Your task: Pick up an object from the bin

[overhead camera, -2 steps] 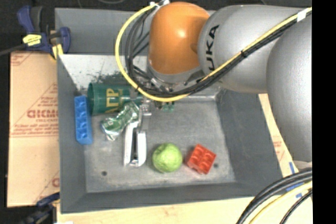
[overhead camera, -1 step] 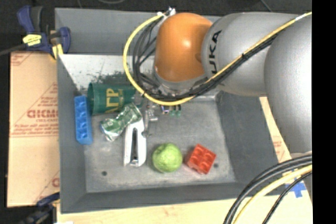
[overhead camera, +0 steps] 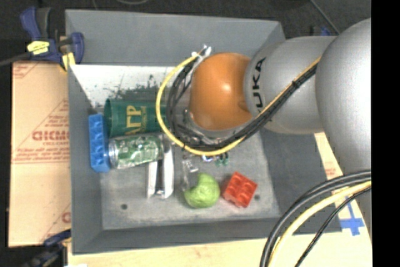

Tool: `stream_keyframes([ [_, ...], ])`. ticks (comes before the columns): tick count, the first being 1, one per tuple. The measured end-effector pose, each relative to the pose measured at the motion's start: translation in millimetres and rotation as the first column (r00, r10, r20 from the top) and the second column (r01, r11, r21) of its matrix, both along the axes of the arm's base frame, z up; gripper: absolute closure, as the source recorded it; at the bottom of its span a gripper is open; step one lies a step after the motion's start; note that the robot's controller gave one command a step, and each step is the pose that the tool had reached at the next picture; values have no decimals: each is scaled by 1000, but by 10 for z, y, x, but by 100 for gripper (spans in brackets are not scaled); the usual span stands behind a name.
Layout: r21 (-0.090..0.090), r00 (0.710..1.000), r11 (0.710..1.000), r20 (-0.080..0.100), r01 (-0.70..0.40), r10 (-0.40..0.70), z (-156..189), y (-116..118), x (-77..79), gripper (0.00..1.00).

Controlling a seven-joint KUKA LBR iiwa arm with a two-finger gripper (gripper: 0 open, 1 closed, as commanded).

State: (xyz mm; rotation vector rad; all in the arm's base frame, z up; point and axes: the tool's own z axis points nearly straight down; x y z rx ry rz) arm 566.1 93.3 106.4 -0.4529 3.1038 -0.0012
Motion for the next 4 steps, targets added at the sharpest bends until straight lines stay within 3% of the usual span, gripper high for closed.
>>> stream_keyframes([
  [1, -3, 961, 961, -6, -278, 278, -219, 166, 190, 0],
  [2, 0, 949, 949, -3, -314, 314, -35, 370, 218, 0],
  [3, 2, 998, 998, -1, -63, 63, 48, 530, 167, 0],
  [4, -1, 934, 934, 10, -356, 356, -225, 572, 68, 100],
])
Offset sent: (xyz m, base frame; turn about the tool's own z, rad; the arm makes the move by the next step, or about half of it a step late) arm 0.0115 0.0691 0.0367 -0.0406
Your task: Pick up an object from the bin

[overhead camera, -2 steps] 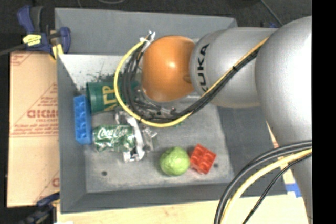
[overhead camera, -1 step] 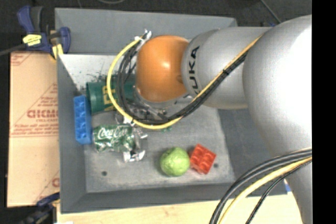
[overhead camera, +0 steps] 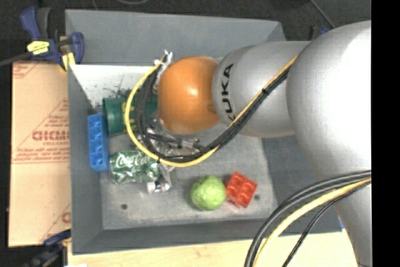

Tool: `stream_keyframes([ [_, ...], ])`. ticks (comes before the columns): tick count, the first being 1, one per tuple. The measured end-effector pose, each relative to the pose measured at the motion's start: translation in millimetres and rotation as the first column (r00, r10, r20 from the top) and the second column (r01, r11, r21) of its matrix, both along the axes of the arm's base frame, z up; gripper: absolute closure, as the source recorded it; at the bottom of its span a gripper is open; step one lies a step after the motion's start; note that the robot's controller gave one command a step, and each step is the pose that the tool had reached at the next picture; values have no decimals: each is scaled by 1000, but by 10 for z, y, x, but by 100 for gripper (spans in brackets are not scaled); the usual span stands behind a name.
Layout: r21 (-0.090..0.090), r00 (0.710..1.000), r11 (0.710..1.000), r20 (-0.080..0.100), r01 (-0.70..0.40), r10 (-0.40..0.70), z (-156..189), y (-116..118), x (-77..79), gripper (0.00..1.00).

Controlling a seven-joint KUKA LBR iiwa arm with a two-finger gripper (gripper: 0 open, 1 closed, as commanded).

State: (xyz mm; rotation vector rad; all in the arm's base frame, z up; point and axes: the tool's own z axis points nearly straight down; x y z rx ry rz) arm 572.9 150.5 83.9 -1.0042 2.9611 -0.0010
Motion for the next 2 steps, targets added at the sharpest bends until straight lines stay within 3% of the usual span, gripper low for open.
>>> stream_keyframes([
  [1, 0, 1000, 1000, 0, 1, -1, 0, 0, 0, 100],
  [2, -1, 1000, 1000, -1, -9, 9, 1736, 77, 230, 100],
])
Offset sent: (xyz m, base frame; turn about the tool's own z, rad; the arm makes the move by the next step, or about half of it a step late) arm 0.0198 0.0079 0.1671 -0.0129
